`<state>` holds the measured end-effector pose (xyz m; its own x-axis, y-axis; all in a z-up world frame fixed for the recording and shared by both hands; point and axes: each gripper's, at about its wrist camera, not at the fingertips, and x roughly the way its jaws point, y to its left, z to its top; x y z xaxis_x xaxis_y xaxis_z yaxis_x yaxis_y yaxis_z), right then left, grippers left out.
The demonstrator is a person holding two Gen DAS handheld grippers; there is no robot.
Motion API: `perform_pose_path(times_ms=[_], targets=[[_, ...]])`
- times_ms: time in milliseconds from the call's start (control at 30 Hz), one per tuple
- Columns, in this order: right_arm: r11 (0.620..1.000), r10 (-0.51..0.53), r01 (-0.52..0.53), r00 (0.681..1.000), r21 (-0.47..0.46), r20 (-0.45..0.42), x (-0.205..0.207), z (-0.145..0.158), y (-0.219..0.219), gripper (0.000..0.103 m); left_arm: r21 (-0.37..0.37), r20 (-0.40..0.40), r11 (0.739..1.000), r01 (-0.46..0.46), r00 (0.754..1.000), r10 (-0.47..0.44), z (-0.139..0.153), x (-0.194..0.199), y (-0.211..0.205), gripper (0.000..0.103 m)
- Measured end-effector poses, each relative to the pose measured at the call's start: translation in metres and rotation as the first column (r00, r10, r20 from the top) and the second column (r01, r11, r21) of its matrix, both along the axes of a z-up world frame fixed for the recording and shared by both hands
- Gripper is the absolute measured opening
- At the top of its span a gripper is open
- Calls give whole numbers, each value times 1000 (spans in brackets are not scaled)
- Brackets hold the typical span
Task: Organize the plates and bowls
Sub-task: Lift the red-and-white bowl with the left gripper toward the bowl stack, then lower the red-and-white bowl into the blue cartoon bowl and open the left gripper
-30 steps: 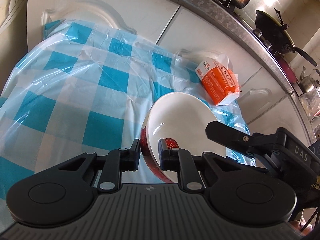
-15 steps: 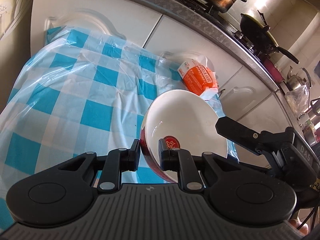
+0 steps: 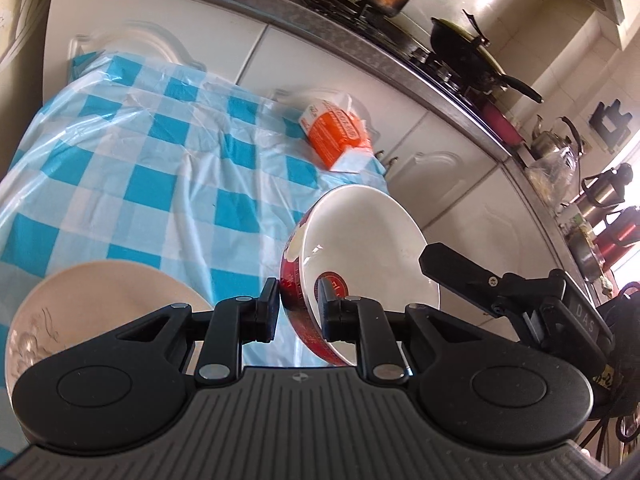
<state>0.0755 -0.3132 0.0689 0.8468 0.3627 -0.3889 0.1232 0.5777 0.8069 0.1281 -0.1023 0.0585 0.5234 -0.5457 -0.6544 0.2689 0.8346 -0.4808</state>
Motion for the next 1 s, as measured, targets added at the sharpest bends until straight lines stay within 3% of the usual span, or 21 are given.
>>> perform_pose_path(times_ms=[300,567,1000], targets=[[997,-70,70,997,-14,24,-59,2,-11,80,-12,-20,998,60,998,-60,-8,-40,-25,18],[991,-130,130,991,23,13,-101,-19,-23,80,-16,-66,996,86,994,-87,-29,-57,-43,18],[991,-134,134,991,-23,-6,-114,-48,-17,80,23,-91,997,67,994,-65,-54,-66,-47,18]])
